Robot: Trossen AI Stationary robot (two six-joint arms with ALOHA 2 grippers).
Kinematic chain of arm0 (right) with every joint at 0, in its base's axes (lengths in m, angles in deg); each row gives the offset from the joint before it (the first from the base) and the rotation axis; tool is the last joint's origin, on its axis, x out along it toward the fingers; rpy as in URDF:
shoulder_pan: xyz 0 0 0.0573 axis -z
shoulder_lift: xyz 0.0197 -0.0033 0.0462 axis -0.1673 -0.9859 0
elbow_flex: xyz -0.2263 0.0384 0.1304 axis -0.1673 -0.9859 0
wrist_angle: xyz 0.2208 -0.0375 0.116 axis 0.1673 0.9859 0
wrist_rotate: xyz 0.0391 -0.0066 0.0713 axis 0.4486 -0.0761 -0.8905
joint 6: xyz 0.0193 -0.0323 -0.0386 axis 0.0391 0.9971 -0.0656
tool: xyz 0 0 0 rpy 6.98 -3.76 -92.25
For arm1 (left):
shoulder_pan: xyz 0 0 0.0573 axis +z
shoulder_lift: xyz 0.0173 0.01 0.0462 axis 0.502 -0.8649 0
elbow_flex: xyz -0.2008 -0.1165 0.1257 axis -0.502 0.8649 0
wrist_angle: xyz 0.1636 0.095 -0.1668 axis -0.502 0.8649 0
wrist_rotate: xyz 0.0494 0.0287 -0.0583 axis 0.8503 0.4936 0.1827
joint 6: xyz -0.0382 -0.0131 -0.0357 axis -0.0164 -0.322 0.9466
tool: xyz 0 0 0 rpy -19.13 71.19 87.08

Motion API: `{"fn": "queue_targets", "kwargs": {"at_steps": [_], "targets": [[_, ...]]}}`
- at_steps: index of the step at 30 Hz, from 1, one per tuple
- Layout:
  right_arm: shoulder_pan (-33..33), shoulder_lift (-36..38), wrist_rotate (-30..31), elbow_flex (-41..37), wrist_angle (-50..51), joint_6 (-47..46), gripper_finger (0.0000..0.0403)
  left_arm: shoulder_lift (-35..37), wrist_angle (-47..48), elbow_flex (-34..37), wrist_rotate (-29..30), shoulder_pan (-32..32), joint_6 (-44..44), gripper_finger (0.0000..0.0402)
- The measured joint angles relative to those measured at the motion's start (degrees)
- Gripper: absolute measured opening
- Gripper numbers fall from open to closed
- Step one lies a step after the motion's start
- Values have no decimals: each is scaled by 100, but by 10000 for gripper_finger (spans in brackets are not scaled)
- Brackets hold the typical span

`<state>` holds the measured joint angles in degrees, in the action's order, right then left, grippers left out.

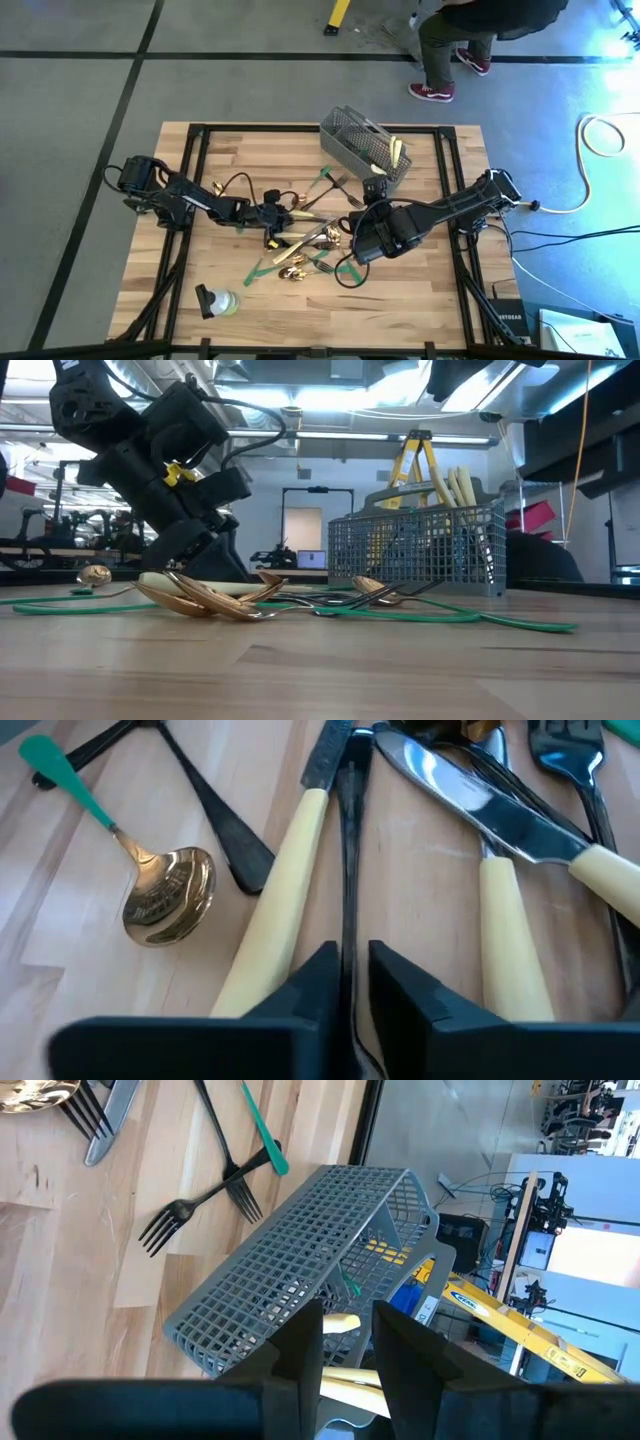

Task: Sort silverware
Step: Put the black fork into the gray organizer

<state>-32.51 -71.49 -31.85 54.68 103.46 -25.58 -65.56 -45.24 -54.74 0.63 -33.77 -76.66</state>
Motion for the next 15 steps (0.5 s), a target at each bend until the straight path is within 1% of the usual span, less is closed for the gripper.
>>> {"fn": "queue_targets", "kwargs": {"at_steps": [1, 3, 7, 12, 15], "targets": [[0, 0, 0, 2, -1, 0, 72, 0, 20, 2, -2, 0, -64, 15], [0, 0, 0, 0, -1, 0, 72, 0, 18, 6, -29, 0, -164, 6], [0, 0, 0, 0, 0, 0, 72, -2, -139, 22, -147, -1, -250, 5], [0, 0, -3, 0, 0, 0, 72, -20, -398, 31, -284, -85, -129, 2], [0, 0, -249, 2, 0, 34, 72, -24, -440, 31, -353, -172, -49, 1]]}}
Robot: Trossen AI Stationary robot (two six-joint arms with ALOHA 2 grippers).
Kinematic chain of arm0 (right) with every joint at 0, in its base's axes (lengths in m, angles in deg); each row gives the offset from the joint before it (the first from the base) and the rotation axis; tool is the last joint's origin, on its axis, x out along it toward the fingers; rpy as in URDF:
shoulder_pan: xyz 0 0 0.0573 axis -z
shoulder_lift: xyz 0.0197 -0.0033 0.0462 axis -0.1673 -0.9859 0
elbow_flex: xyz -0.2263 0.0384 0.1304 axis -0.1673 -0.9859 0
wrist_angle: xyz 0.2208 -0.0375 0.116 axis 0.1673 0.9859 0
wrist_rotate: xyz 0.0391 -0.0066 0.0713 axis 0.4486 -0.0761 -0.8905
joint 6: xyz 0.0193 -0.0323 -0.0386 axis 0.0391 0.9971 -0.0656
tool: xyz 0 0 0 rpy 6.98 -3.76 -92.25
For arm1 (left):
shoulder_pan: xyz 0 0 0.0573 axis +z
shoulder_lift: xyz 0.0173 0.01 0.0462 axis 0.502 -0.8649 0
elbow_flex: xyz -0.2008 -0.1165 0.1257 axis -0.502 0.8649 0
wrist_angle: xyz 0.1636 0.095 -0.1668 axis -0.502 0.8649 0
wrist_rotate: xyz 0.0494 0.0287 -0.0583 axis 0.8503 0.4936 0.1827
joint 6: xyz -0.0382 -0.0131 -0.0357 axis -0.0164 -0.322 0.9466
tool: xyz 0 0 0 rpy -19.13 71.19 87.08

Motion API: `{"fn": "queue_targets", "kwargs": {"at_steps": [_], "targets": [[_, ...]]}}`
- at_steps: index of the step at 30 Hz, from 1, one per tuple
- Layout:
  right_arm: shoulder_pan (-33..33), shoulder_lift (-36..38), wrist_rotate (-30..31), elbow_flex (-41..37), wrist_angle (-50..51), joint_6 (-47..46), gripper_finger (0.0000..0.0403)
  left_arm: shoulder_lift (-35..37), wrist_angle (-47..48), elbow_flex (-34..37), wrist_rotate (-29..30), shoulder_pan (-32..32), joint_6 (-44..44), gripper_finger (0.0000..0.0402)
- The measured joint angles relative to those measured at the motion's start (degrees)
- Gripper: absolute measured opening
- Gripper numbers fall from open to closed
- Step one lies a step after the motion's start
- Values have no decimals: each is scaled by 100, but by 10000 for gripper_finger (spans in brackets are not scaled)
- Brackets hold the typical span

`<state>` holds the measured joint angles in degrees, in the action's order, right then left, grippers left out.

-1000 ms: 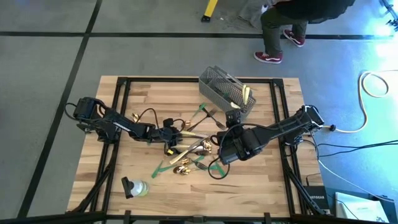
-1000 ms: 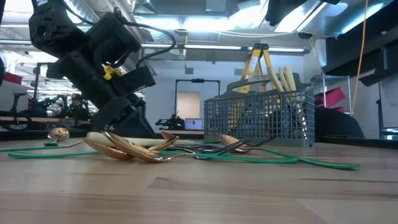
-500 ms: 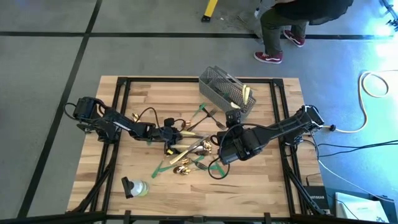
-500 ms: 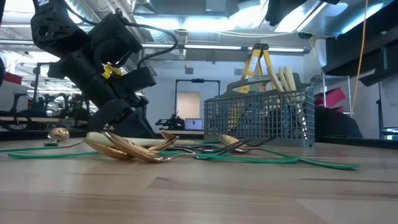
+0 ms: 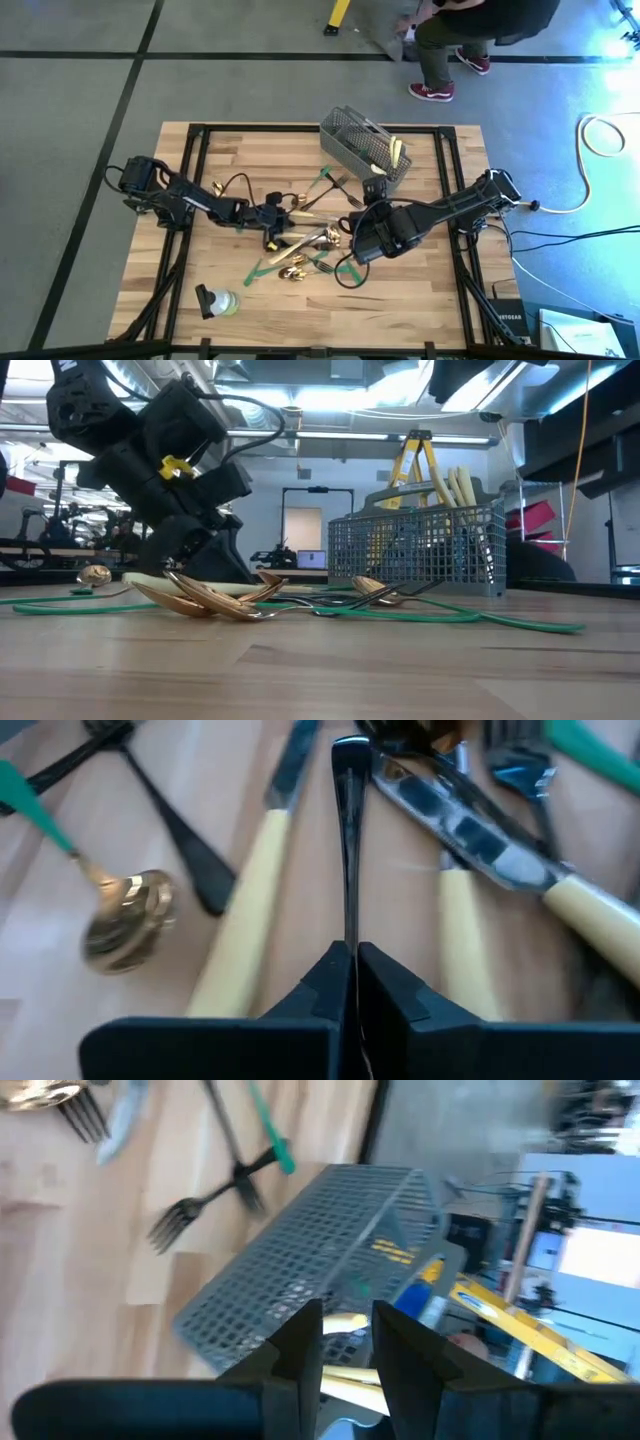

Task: Sort silverware
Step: Put the black fork into the gray organizer

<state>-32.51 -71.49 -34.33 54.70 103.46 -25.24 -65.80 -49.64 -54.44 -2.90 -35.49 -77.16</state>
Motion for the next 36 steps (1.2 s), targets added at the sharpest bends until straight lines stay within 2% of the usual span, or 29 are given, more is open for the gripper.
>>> {"fn": "queue_targets", "kwargs": {"at_steps": [6, 12, 15, 19, 24, 31, 34, 36], "targets": [[0, 168, -465, -2, -2, 101, 72, 72, -3, 1, -21, -98, 190, 1], [0, 542, -853, -92, -11, -405, 72, 468, -32, 0, -5, -103, 136, 1], [-4, 844, -1103, -502, -15, -806, 72, 769, -44, -2, 131, -103, 104, 1], [-4, 1392, -1340, -1524, -343, -1461, 72, 1215, -91, -4, 215, -92, 51, 0], [-4, 2097, -1916, -2932, -1876, -1715, 72, 1520, -649, -7, 310, 30, -94, 0], [-33, 2739, -2741, -4163, -4229, -1669, 72, 1523, -2542, -11, 310, 532, -310, 0], [-163, 2787, -2742, -4463, -5169, -1436, 72, 1523, -3329, -11, 203, 810, -273, 0], [-247, 2787, -2672, -4680, -6147, -1173, 72, 1523, -3751, -11, 157, 1005, -150, 0]]}}
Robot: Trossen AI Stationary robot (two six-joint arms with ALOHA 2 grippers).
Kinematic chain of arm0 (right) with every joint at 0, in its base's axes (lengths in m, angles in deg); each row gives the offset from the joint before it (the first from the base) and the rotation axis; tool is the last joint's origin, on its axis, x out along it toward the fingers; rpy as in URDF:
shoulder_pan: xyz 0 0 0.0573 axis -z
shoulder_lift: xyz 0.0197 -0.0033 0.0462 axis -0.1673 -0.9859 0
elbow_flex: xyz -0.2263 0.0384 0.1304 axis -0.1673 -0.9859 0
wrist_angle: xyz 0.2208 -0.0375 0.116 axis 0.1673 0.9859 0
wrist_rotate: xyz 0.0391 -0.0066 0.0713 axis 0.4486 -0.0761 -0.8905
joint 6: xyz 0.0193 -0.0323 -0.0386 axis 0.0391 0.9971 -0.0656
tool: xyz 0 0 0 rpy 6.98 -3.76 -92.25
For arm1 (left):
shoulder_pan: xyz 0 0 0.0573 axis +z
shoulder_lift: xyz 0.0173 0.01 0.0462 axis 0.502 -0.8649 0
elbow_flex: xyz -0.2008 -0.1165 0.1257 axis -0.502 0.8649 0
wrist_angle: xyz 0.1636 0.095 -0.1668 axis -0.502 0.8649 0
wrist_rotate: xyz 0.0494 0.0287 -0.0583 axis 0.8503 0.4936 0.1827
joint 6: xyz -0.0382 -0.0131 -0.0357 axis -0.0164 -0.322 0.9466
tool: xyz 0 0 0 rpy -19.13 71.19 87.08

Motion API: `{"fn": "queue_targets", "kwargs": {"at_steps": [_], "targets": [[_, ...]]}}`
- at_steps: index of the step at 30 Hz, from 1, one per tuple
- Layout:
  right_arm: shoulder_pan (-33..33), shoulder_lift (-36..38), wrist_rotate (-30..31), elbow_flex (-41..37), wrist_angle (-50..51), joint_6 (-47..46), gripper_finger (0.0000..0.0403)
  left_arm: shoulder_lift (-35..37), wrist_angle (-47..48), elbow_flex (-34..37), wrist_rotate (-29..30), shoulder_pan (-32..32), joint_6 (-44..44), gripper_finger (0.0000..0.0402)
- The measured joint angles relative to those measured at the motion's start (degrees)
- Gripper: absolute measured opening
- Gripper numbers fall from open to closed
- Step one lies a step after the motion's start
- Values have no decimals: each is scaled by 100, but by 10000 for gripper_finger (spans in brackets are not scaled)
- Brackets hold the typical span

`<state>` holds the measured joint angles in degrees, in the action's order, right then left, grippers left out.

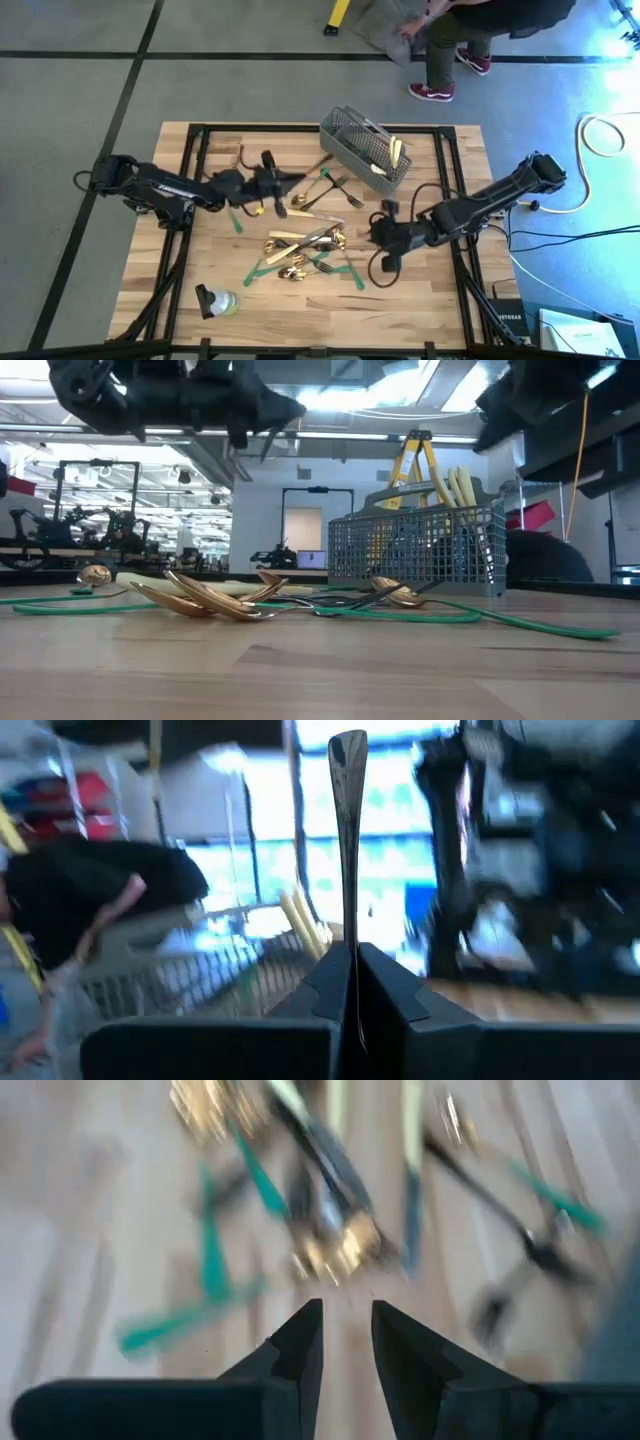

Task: Sort silverware
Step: Put the black fork into the gray organizer

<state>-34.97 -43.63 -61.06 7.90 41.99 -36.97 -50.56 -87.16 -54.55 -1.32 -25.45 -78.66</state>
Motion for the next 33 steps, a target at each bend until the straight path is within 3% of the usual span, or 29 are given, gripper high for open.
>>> {"fn": "queue_targets", "kwargs": {"at_steps": [4, 7, 13, 18, 20, 24, 26, 33], "targets": [[-29, -41, 50, -722, -2823, 66, 72, -5, -442, -5, -71, 346, 207, 0], [76, -87, 92, -1158, -4147, -335, 72, -46, -509, -13, -412, 556, 531, 0], [561, -90, 286, -1323, -4443, 140, 72, -433, -756, -455, -537, 840, 327, 0], [845, -92, 541, -1321, -5349, 702, 72, -1131, -733, -1242, -865, 1140, 240, 0], [980, -82, 1186, -1276, -5623, 1327, 72, -1416, -730, -1531, -950, 1254, 160, 0], [1410, 18, 3277, -1072, -5856, 2397, 72, -1954, -729, -2119, -1039, 1601, 74, 0], [1799, 61, 3671, -988, -6061, 2537, 72, -2238, -751, -2430, -1239, 1776, 172, 0], [3375, 105, 2509, -549, -5614, 2779, 53, -3236, -881, -3184, -1557, 2242, 658, 0]]}}
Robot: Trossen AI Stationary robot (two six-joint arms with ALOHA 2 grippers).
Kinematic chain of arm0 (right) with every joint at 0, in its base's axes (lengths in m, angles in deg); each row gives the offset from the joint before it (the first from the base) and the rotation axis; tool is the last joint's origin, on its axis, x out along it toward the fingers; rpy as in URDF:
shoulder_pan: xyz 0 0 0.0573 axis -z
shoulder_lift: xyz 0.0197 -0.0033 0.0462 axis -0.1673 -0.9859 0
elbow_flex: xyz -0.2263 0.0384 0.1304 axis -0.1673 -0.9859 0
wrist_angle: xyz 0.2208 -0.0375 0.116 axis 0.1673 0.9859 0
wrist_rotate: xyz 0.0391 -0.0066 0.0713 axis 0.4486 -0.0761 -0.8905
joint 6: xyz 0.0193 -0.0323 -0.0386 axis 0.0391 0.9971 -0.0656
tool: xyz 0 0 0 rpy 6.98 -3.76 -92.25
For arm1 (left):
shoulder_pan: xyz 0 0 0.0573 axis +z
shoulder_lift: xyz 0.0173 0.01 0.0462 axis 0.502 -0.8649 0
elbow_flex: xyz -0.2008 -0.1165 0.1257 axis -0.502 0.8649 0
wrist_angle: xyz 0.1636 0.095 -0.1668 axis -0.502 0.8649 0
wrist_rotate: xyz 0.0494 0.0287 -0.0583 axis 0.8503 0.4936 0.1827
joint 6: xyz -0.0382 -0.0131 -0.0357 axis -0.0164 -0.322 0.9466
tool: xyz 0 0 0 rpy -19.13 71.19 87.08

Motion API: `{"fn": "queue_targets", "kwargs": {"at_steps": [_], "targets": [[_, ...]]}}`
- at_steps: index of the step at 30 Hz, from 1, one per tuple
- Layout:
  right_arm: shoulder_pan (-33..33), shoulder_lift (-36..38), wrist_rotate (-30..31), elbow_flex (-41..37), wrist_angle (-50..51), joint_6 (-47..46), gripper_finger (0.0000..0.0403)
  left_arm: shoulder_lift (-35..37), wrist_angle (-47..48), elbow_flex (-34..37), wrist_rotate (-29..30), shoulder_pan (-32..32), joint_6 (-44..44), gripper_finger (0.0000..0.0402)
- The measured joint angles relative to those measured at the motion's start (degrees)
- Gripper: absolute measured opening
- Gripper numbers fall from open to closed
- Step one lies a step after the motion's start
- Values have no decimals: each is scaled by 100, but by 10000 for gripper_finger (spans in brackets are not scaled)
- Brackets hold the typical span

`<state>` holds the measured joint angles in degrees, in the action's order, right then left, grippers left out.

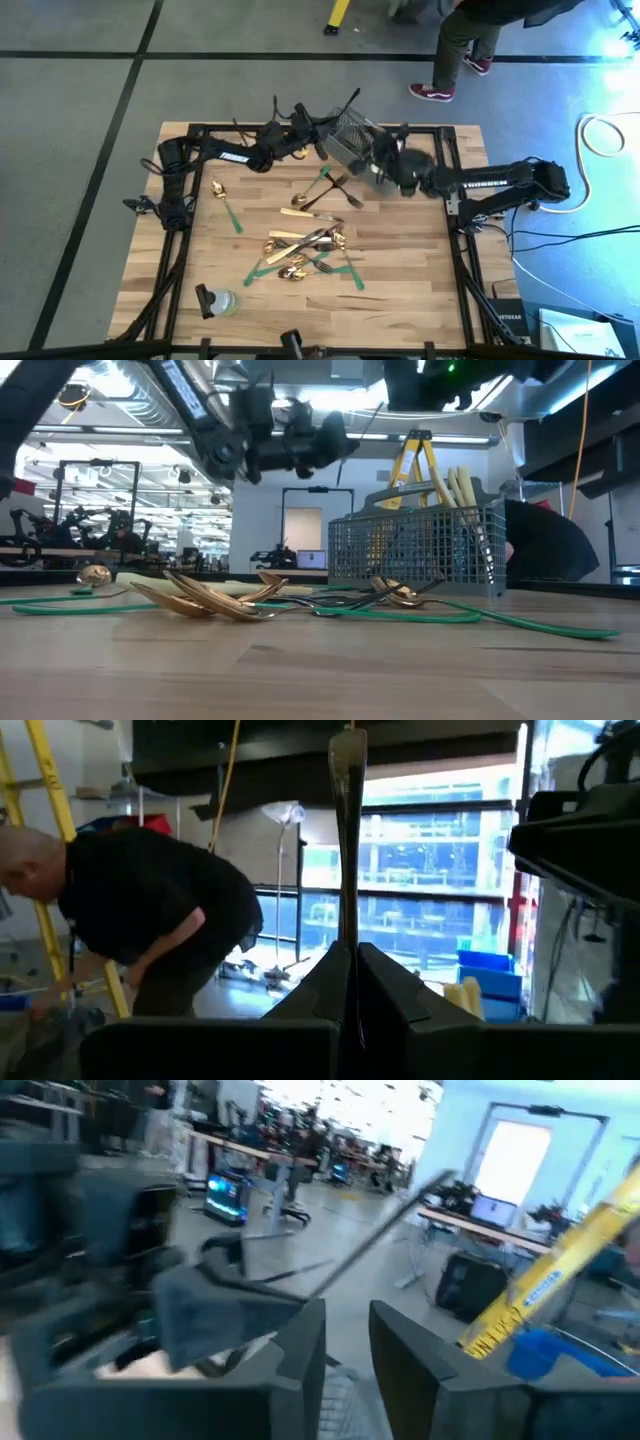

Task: Sort silverware
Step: Put the black fork into the gray organizer

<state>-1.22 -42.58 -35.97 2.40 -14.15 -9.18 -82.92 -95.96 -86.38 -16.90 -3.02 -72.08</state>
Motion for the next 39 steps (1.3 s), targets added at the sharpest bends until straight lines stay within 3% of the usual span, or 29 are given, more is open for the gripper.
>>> {"fn": "queue_targets", "kwargs": {"at_steps": [4, 10, 15, 21, 24, 39], "targets": [[810, -4, -828, 65, 389, -890, 7, -334, -549, -206, -242, 172, 281, 0], [1509, -31, -1494, 65, 195, -1333, 1, -661, -730, -600, -278, 371, 436, 1], [1828, -31, -1710, 90, 43, -1345, 0, -928, -675, -975, -257, 427, 580, 1], [2168, -31, -2463, 98, -179, -1521, 0, -1102, -512, -1118, -116, 463, 578, 1], [2265, -104, -2488, 98, -278, -1648, 0, -1112, -186, -1118, -102, 496, 472, 1], [2914, -1664, -3293, 1049, -236, -2204, 0, -1114, 111, -1116, 1, 562, 349, 1]]}}
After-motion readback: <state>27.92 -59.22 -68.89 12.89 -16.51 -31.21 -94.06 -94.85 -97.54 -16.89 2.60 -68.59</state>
